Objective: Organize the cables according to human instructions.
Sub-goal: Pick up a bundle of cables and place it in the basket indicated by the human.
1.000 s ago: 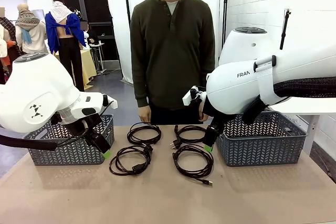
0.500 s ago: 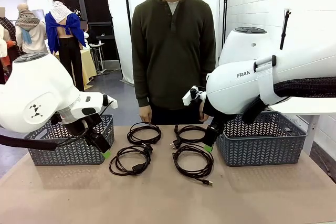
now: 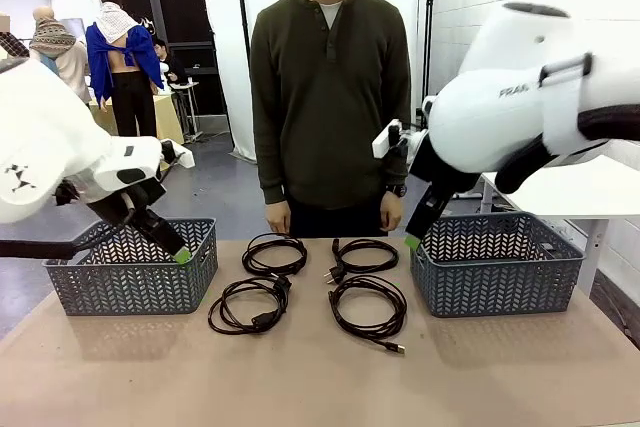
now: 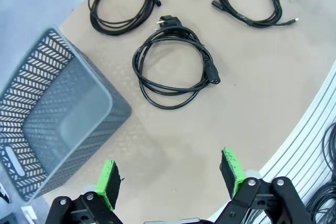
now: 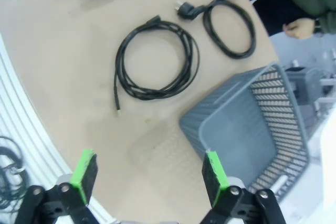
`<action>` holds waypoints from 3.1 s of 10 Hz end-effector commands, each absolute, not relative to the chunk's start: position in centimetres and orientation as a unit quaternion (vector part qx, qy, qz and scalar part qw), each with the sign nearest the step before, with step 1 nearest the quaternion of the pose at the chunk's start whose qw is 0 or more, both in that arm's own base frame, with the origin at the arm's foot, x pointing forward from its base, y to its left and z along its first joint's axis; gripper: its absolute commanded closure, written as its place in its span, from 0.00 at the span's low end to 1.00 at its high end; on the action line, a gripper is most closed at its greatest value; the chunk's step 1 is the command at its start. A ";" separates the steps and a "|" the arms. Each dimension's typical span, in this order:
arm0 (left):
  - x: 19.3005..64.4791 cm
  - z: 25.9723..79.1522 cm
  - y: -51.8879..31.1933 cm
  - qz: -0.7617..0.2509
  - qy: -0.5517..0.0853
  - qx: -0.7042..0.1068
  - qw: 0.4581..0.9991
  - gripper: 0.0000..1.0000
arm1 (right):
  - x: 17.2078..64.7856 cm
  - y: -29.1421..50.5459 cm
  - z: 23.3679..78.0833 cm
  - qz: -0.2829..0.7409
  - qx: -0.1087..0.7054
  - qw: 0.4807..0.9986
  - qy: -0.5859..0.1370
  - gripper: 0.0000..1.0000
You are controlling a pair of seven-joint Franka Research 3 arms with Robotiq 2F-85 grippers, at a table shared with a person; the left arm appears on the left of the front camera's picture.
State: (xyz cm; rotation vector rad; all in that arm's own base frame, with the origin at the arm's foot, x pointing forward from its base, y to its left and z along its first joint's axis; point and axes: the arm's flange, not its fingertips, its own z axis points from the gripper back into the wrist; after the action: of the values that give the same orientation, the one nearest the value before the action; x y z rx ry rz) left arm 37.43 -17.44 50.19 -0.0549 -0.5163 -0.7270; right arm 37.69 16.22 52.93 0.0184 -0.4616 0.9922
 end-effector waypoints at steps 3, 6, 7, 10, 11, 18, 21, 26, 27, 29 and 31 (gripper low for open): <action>36.2 51.0 -14.6 -0.447 -0.258 -0.053 0.855 0.00 | 37.7 14.0 54.6 0.478 0.045 0.835 -0.268 0.00; 35.7 51.6 -12.9 -0.455 -0.259 -0.077 0.849 0.00 | 38.0 13.2 55.9 0.480 0.052 0.836 -0.261 0.00; 35.6 51.8 -12.5 -0.452 -0.256 -0.085 0.850 0.00 | 37.9 13.1 55.7 0.483 0.052 0.836 -0.257 0.00; 36.0 52.0 -13.2 -0.446 -0.257 -0.065 0.855 0.00 | 37.8 13.3 55.5 0.469 0.038 0.844 -0.258 0.00; 36.0 52.0 -13.2 -0.446 -0.257 -0.065 0.855 0.00 | 37.8 13.3 55.5 0.469 0.038 0.844 -0.258 0.00; 36.0 52.0 -13.2 -0.446 -0.257 -0.065 0.855 0.00 | 37.8 13.3 55.5 0.469 0.038 0.844 -0.258 0.00; 36.0 52.0 -13.2 -0.446 -0.257 -0.065 0.855 0.00 | 37.8 13.3 55.5 0.469 0.038 0.844 -0.258 0.00; 36.0 52.0 -13.2 -0.446 -0.257 -0.065 0.855 0.00 | 37.8 13.3 55.5 0.469 0.038 0.844 -0.258 0.00; 36.0 52.0 -13.2 -0.446 -0.257 -0.065 0.855 0.00 | 37.8 13.3 55.5 0.469 0.038 0.844 -0.258 0.00; 36.0 52.0 -13.2 -0.446 -0.257 -0.065 0.855 0.00 | 37.8 13.3 55.5 0.469 0.038 0.844 -0.258 0.00; 36.0 52.0 -13.2 -0.446 -0.257 -0.065 0.855 0.00 | 37.8 13.3 55.5 0.469 0.038 0.844 -0.258 0.00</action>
State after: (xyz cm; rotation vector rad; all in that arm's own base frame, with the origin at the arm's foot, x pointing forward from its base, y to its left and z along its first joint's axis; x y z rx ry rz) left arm 35.79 -13.19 52.05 -0.1448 -0.5289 -0.9384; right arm 37.75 13.30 55.38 0.0811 -0.5354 0.9924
